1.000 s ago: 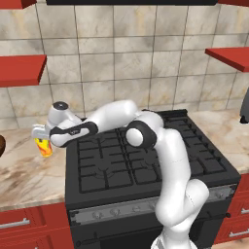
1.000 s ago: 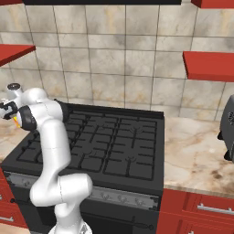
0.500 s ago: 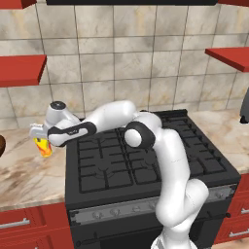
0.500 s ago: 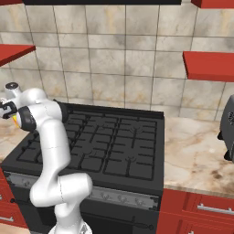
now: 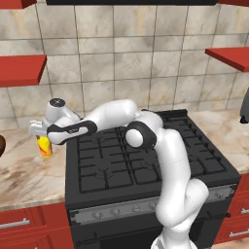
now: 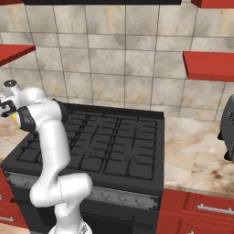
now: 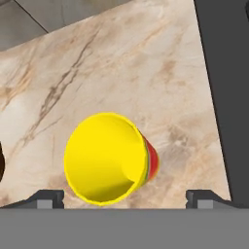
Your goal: Pick the cup and bowl from the counter and place them on the counter next to the sink.
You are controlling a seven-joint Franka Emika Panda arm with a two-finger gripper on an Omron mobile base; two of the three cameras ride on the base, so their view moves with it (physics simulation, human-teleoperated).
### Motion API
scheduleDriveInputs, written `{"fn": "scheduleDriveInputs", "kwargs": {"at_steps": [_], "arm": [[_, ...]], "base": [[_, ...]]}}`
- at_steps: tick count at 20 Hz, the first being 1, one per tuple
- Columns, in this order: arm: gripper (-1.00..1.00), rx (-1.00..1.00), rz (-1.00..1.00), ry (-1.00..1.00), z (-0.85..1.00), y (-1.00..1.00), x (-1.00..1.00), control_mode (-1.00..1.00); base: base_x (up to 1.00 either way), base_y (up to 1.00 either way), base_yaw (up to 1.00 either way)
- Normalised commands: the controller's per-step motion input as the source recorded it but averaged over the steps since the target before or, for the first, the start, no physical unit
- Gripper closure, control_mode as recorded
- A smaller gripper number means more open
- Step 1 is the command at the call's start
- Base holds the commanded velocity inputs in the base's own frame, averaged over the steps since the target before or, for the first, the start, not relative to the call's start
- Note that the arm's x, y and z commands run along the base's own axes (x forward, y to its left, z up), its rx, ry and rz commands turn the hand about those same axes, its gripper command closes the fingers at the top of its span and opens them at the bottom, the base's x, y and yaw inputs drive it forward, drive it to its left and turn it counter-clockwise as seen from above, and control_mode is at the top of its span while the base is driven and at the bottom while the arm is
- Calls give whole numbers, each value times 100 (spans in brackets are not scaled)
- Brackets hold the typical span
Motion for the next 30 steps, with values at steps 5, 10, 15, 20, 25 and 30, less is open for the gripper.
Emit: {"fn": "scheduleDriveInputs", "kwargs": {"at_steps": [5, 10, 15, 20, 25, 30], "arm": [[-100, 0, -10, 0, 0, -8, 22, -100], [-100, 0, -13, 1, 0, -4, 29, -100], [-100, 0, -10, 7, -1, 0, 15, -100], [-100, 0, -8, 13, -19, 0, 1, -100], [-100, 0, -7, 15, -41, 0, 3, -100], [-100, 0, -7, 14, -41, 0, 1, -100]], "base": [[0, 0, 0], [0, 0, 0], [0, 0, 0], [0, 0, 0], [0, 0, 0], [0, 0, 0]]}}
